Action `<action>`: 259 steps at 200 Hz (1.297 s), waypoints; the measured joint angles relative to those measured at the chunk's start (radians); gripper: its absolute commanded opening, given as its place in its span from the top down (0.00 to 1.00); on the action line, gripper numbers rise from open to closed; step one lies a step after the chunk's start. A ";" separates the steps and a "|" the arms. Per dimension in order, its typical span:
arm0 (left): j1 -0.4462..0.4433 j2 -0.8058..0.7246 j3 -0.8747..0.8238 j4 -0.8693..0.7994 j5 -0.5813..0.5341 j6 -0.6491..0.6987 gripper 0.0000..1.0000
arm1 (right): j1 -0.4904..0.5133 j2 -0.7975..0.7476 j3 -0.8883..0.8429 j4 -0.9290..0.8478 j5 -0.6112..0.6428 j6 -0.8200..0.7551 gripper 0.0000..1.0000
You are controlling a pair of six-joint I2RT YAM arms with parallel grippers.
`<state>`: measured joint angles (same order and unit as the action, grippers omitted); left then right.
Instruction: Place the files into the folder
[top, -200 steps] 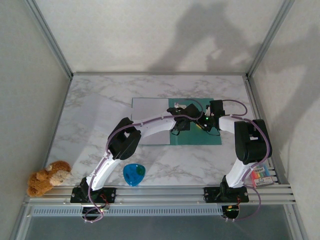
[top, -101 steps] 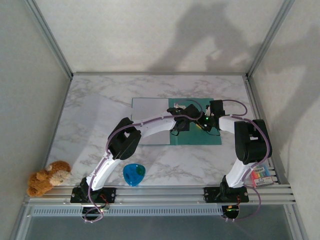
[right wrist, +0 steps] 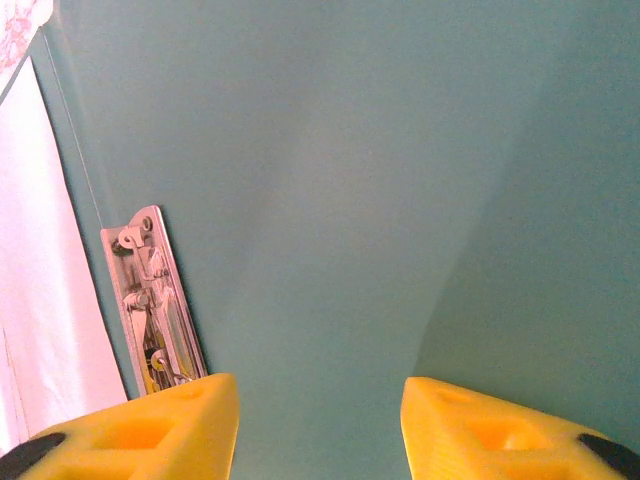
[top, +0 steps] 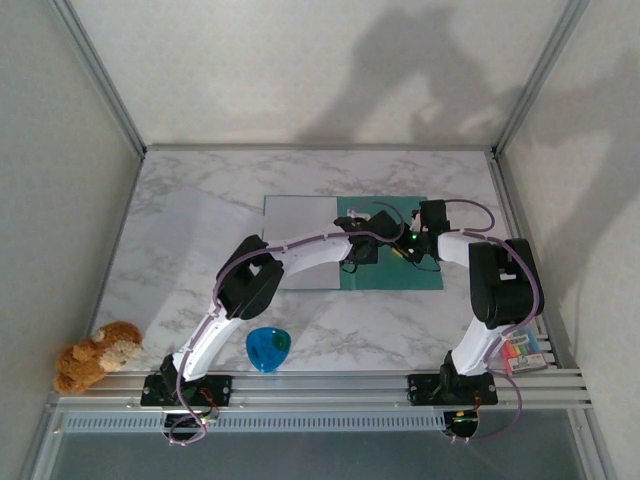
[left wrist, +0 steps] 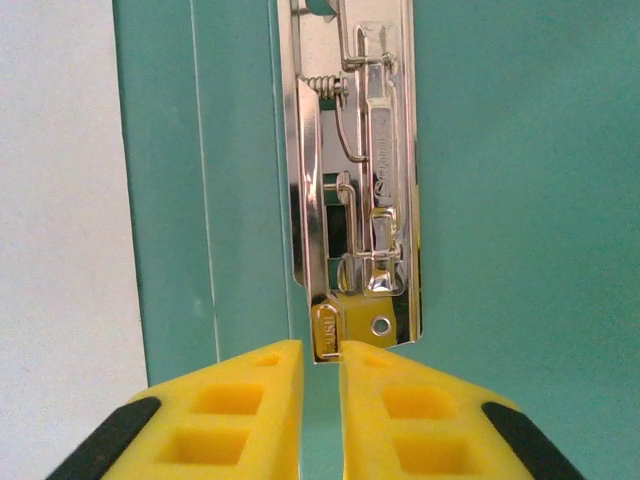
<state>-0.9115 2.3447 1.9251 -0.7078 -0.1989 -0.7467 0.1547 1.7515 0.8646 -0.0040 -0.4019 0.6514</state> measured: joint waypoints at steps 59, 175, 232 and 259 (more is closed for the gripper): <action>0.003 0.000 -0.004 0.001 0.001 -0.002 0.81 | 0.000 0.000 0.000 0.000 0.000 0.000 0.53; 0.012 0.001 -0.004 0.023 0.023 -0.002 0.86 | 0.000 0.001 0.000 0.000 -0.003 0.000 0.53; 0.016 0.002 -0.004 0.026 0.023 -0.002 0.85 | 0.000 0.005 0.004 -0.004 -0.004 0.000 0.53; 0.016 0.007 -0.004 0.027 0.023 -0.002 0.85 | 0.000 0.006 0.007 -0.007 -0.008 0.000 0.53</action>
<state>-0.8951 2.3520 1.9213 -0.6804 -0.1761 -0.7486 0.1547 1.7580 0.8719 -0.0113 -0.4095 0.6510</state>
